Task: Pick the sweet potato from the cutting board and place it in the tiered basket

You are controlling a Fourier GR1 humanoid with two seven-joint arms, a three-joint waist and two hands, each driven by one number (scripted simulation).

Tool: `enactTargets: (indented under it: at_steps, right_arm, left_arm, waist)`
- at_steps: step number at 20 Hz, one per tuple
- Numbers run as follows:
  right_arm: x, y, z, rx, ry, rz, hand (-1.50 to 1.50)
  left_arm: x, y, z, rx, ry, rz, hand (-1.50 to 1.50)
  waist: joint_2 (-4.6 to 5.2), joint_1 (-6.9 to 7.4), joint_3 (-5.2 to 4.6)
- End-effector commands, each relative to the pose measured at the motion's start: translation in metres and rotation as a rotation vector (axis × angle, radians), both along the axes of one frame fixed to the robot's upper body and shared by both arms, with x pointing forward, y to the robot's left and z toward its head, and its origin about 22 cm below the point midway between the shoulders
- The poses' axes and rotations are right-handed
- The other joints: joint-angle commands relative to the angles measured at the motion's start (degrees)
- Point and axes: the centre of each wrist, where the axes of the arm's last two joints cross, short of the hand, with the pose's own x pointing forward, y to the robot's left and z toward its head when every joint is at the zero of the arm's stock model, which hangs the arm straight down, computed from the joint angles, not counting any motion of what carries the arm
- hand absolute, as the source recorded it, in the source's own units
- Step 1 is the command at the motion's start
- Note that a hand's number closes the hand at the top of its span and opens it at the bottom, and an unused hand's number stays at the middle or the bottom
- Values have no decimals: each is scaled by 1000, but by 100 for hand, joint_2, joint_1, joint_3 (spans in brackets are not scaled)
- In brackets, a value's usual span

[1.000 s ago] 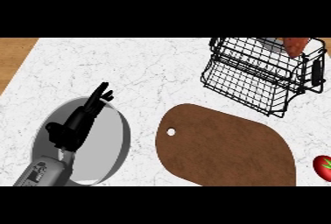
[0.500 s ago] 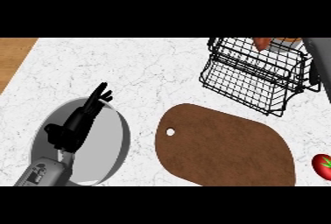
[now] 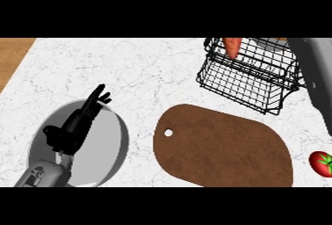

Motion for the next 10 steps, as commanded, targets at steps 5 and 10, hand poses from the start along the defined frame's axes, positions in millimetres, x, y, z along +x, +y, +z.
enactTargets:
  at_steps: [5,10]
  right_arm:
    - [-8,-31,15,-76,-186,-291,-150]
    - [-27,-102,31,-143,-330,-550,-150]
  left_arm:
    - [-5,-7,-19,-37,56,36,0]
    - [-11,-15,-16,-45,36,28,0]
  waist:
    - [18,-156,-102]
    - [15,-194,-96]
